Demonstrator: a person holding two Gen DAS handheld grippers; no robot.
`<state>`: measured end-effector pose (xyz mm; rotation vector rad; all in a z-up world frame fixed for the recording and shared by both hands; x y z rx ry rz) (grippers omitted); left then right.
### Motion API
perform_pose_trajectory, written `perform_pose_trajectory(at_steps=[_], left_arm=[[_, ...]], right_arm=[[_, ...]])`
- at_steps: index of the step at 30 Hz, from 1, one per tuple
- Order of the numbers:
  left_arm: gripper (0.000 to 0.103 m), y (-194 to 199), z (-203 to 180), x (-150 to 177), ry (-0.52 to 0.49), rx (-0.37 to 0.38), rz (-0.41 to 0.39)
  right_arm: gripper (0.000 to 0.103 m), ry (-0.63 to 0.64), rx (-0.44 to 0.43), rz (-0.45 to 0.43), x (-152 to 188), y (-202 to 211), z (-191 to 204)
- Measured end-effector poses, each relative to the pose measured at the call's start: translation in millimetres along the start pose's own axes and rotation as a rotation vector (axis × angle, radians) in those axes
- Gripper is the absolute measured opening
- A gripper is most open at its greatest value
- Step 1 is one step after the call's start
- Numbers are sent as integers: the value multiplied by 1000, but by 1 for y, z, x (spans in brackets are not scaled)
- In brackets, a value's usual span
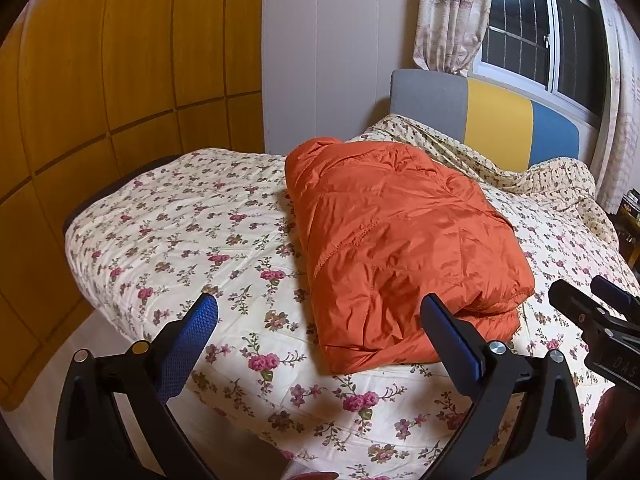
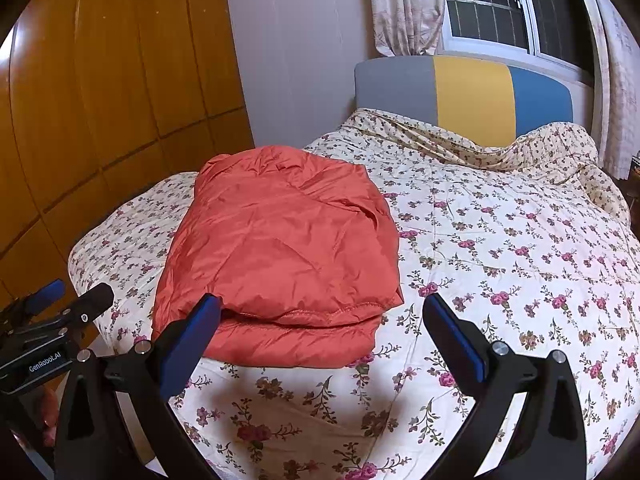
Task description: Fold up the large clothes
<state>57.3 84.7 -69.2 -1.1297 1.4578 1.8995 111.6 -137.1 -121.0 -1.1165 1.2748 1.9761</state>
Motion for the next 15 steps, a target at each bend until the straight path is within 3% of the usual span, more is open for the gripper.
perform_pose_trajectory(at_steps=[15], left_arm=[[100,-2,-2,0,-2,-1,5]], right_arm=[[101,-5,-9,1,1,-2,0]])
Point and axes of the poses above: each gripper's, at about its wrist camera, not at the fingertips, and y roughly against the way its jaws point, z to its left, x to its underside, the point moved 4 cm from there along -y, roughly the way its jaws point, and after that the axes turned 10 degrees about -x, right-handed, at the moved point
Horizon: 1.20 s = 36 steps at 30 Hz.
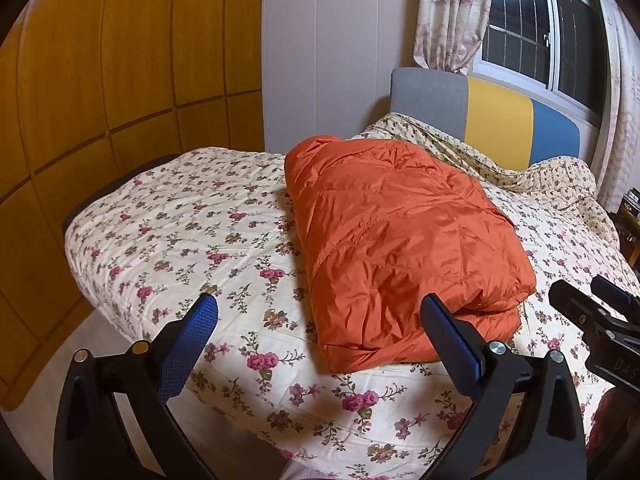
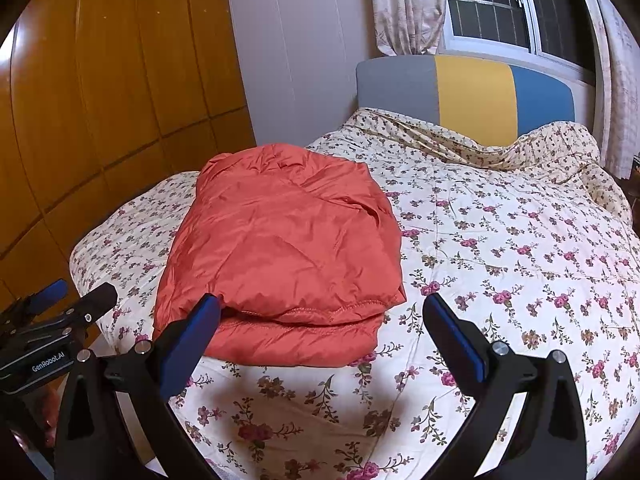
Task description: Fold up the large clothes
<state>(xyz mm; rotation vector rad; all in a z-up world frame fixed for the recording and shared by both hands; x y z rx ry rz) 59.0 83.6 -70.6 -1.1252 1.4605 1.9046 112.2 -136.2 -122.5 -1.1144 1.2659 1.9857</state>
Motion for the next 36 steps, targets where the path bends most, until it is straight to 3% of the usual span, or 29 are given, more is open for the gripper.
perform_pose_trajectory(at_steps=[18,27,36], left_arm=[[100,-1,-3,2,-4,9,6],[100,-7,-4,5,11,33,42],[100,-16,-6,8,6,11,72]], right_arm=[[101,0,-3,19,5,-3,-1],[101,-7,-8,23,5,-5,-4],[101,-26,-8,34,8,-10,-12]])
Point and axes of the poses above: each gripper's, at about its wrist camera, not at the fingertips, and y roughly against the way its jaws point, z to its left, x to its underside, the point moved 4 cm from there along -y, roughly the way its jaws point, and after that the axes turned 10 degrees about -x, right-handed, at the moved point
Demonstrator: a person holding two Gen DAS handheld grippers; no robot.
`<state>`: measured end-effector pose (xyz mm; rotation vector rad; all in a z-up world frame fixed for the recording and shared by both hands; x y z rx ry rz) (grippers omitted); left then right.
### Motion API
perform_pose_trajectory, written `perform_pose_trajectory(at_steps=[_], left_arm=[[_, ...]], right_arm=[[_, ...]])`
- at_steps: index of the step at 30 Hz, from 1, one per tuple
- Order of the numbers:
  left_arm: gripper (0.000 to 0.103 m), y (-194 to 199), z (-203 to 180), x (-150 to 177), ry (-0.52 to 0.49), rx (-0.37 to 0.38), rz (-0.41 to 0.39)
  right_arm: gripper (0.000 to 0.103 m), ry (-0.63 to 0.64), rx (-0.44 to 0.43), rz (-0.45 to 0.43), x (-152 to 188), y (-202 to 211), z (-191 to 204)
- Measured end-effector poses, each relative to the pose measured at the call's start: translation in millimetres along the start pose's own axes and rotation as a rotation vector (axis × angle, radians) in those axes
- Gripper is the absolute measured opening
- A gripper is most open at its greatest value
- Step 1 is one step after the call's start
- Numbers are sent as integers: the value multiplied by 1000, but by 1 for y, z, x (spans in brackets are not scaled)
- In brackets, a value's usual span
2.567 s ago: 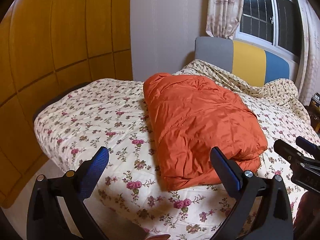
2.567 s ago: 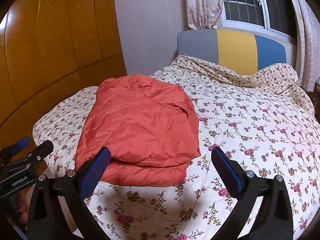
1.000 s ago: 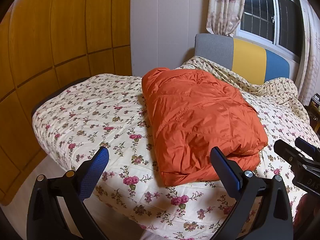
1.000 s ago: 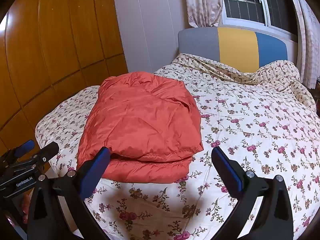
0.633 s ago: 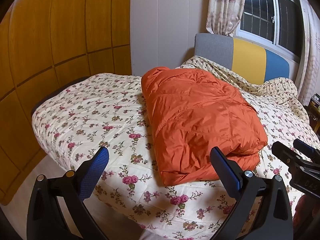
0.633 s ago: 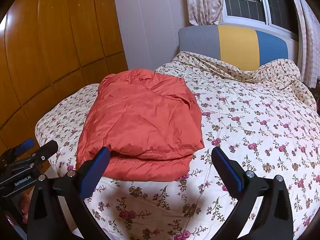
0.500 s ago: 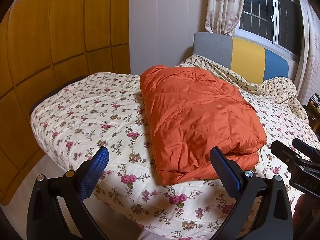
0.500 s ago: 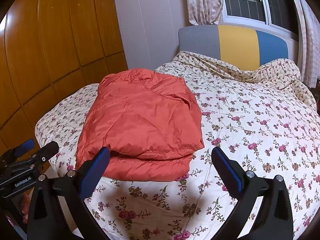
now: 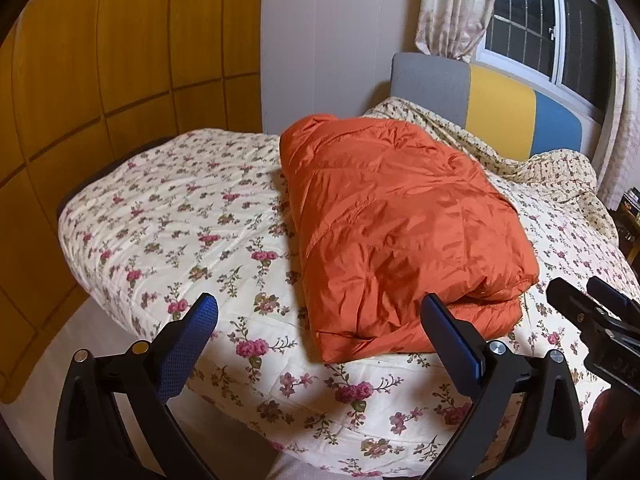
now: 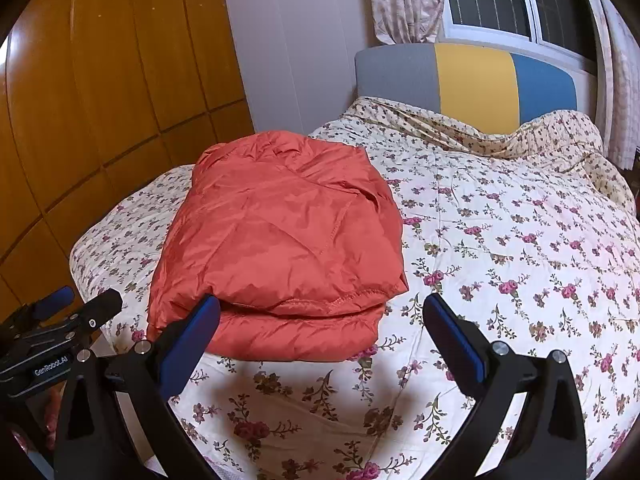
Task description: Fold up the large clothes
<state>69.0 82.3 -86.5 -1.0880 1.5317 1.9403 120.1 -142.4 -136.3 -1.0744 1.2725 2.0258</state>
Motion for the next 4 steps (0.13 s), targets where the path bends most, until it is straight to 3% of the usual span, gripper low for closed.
perform_pose_trajectory(at_steps=[4], left_arm=[[100,-10,0,1,4,6,37]], right_arm=[[101,-17,12,11,1,-4,-10]])
Point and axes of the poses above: each gripper's, at about its wrist camera, not at the fingertips, and y roughly against the way its jaws point, z to its left, x to its underside, the point moved 4 cm from there along -y, roughly the way its jaws point, and after that the axes turned 10 degrees about -x, right-handed, at the moved point
